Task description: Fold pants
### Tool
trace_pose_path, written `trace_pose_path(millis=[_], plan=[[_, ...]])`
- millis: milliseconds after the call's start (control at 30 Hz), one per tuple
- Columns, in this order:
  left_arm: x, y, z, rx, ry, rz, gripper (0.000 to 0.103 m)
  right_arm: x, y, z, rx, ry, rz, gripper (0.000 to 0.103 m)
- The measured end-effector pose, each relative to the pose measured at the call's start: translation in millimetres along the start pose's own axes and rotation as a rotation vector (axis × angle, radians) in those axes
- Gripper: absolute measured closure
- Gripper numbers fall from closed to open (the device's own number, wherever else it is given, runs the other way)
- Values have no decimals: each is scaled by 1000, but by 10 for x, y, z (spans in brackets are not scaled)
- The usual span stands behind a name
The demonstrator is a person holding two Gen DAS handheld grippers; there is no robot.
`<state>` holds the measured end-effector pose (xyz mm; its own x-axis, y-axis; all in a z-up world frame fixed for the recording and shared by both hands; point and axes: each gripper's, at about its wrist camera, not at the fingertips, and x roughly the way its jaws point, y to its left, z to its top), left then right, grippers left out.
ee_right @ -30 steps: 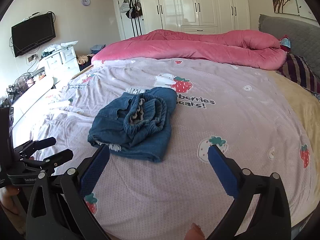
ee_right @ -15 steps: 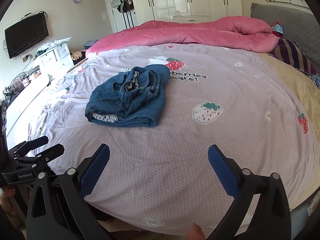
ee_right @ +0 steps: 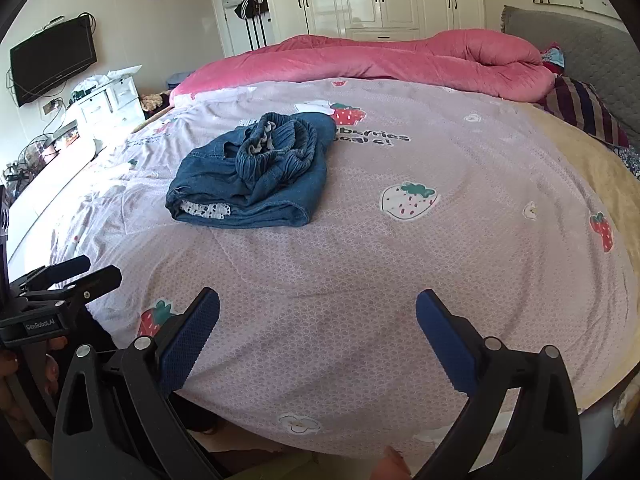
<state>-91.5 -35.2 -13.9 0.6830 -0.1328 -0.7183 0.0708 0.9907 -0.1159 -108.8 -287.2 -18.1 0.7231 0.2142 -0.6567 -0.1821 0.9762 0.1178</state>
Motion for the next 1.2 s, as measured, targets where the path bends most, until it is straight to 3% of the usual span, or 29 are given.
trace_pose_path(millis=[1200], plan=[[-7,-36,17,24,4,54,10,-39,24,5,-6,-9,-6,5]])
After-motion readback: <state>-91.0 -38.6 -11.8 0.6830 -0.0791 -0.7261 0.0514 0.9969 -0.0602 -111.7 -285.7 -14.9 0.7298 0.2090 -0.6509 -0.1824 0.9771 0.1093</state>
